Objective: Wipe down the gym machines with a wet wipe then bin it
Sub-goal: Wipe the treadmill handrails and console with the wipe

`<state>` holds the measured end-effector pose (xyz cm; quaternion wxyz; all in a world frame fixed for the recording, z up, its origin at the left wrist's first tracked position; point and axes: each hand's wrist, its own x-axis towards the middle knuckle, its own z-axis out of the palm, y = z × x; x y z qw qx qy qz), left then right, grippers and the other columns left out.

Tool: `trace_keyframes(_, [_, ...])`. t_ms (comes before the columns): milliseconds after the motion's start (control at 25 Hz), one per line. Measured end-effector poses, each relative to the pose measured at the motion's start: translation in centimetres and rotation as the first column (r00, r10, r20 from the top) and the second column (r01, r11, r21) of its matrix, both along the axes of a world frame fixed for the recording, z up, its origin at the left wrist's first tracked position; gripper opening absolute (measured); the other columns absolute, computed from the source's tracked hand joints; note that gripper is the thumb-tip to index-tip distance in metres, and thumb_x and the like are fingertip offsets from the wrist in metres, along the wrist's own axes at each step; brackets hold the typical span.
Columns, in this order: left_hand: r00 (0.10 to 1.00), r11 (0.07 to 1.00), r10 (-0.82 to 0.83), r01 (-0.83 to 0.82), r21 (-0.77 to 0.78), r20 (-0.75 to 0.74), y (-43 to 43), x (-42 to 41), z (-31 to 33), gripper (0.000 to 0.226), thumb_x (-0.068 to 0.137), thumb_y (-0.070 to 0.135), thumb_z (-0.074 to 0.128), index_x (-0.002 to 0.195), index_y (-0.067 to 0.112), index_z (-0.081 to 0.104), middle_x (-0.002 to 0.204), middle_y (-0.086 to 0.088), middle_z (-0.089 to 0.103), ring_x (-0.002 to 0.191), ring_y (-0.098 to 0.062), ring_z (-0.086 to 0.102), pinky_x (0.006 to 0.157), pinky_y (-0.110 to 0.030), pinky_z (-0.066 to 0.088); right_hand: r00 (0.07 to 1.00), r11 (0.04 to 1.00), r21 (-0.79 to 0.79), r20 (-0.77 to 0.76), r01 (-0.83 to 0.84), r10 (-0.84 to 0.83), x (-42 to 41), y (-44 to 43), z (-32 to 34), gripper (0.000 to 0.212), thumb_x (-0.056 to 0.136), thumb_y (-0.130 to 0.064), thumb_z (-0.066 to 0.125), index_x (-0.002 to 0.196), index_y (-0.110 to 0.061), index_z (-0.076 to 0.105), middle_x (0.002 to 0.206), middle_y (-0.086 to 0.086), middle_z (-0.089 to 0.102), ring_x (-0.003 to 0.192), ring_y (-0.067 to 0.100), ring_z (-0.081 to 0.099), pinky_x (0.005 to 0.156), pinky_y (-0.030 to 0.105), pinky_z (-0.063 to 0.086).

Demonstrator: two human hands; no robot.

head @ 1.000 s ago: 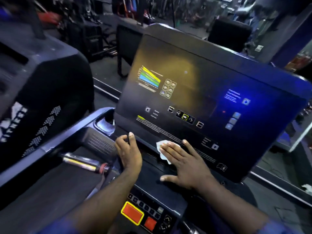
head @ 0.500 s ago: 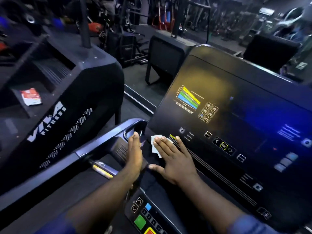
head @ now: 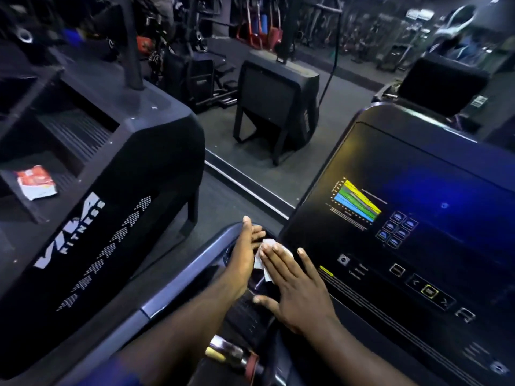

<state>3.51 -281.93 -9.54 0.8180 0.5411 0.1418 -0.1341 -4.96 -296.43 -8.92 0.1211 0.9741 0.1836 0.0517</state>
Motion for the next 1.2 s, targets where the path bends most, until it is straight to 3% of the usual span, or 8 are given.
trace_keyframes(120, [0.980,0.982,-0.187,0.186,0.015,0.064,-0.6,2.4,1.5,0.071,0.105,0.064,0.024,0.126,0.012,0.067,0.130,-0.010,0.070,0.119,-0.021,0.065,0.089,-0.029,0.050,0.994,0.998,-0.057,0.107,0.018,-0.011,-0.2,-2.0,2.3,0.087,0.097,-0.082,0.031,0.166,-0.030,0.021,0.173,-0.014,0.013,0.157,0.005,0.018,0.129,0.044,0.007])
trace_keyframes(320, [0.900,0.913,-0.393,0.407,-0.040,0.190,-3.1,5.3,5.7,0.074,0.106,0.065,0.022,0.111,0.012,0.073,0.104,-0.009,0.079,0.092,-0.014,0.075,0.077,-0.022,0.058,0.902,0.941,0.082,0.268,0.328,-0.338,3.9,-0.6,7.8,0.090,0.098,-0.080,0.030,0.167,-0.026,0.012,0.174,-0.010,0.007,0.160,0.009,0.007,0.129,0.051,0.004])
trace_keyframes(520, [0.834,0.858,-0.486,0.512,-0.040,0.261,-4.3,8.2,8.3,0.084,0.101,0.073,0.018,0.105,0.015,0.078,0.105,-0.011,0.079,0.090,-0.016,0.075,0.074,-0.027,0.058,0.934,0.974,-0.029,0.292,0.225,-0.207,2.2,-1.1,6.4,0.091,0.095,-0.085,0.032,0.166,-0.030,0.021,0.173,-0.012,0.003,0.157,0.007,0.023,0.130,0.045,0.002])
trace_keyframes(760, [0.770,0.857,-0.495,0.510,0.078,0.403,-6.1,12.1,14.5,0.083,0.098,0.077,0.011,0.111,0.017,0.069,0.083,0.004,0.074,0.071,-0.003,0.068,0.067,-0.024,0.048,0.698,0.841,0.198,0.481,0.503,-0.531,11.2,-1.9,18.1,0.095,0.101,-0.078,0.018,0.165,-0.014,-0.011,0.173,0.002,-0.018,0.159,0.014,-0.019,0.128,0.051,-0.011])
trace_keyframes(920, [0.715,0.825,-0.533,0.559,0.089,0.452,-7.0,14.3,16.8,0.084,0.096,0.078,0.013,0.116,0.022,0.073,0.104,-0.004,0.079,0.088,-0.011,0.073,0.070,-0.023,0.054,0.735,0.880,0.072,0.520,0.470,-0.435,9.9,-3.4,17.0,0.095,0.099,-0.079,0.024,0.167,-0.017,0.001,0.175,-0.001,-0.006,0.161,0.014,-0.003,0.129,0.050,-0.003])
trace_keyframes(1040, [0.647,0.789,-0.582,0.595,0.150,0.492,-8.5,15.4,19.7,0.088,0.094,0.079,0.019,0.120,0.013,0.071,0.110,-0.008,0.079,0.101,-0.020,0.074,0.080,-0.027,0.056,0.634,0.797,0.258,0.495,0.546,-0.594,11.4,-2.7,19.1,0.092,0.101,-0.076,0.020,0.166,-0.015,-0.003,0.174,0.001,-0.008,0.161,0.015,-0.009,0.128,0.050,-0.009])
trace_keyframes(1120, [0.600,0.757,-0.615,0.631,0.169,0.512,-9.6,16.0,21.2,0.091,0.095,0.084,0.028,0.121,0.007,0.070,0.109,-0.013,0.077,0.103,-0.026,0.072,0.089,-0.032,0.056,0.715,0.857,0.180,0.484,0.483,-0.505,11.2,-2.7,17.7,0.091,0.101,-0.076,0.023,0.167,-0.017,0.002,0.175,-0.001,-0.004,0.161,0.014,-0.005,0.129,0.049,-0.006])
trace_keyframes(1200, [0.547,0.774,-0.609,0.570,0.276,0.575,-11.2,17.0,21.7,0.075,0.091,0.085,0.041,0.125,0.025,0.070,0.124,-0.007,0.073,0.120,-0.023,0.067,0.106,-0.035,0.049,0.678,0.831,0.205,0.493,0.518,-0.544,9.5,-4.0,16.9,0.089,0.100,-0.078,0.023,0.167,-0.022,0.006,0.174,-0.006,-0.001,0.161,0.011,0.001,0.129,0.049,-0.005])
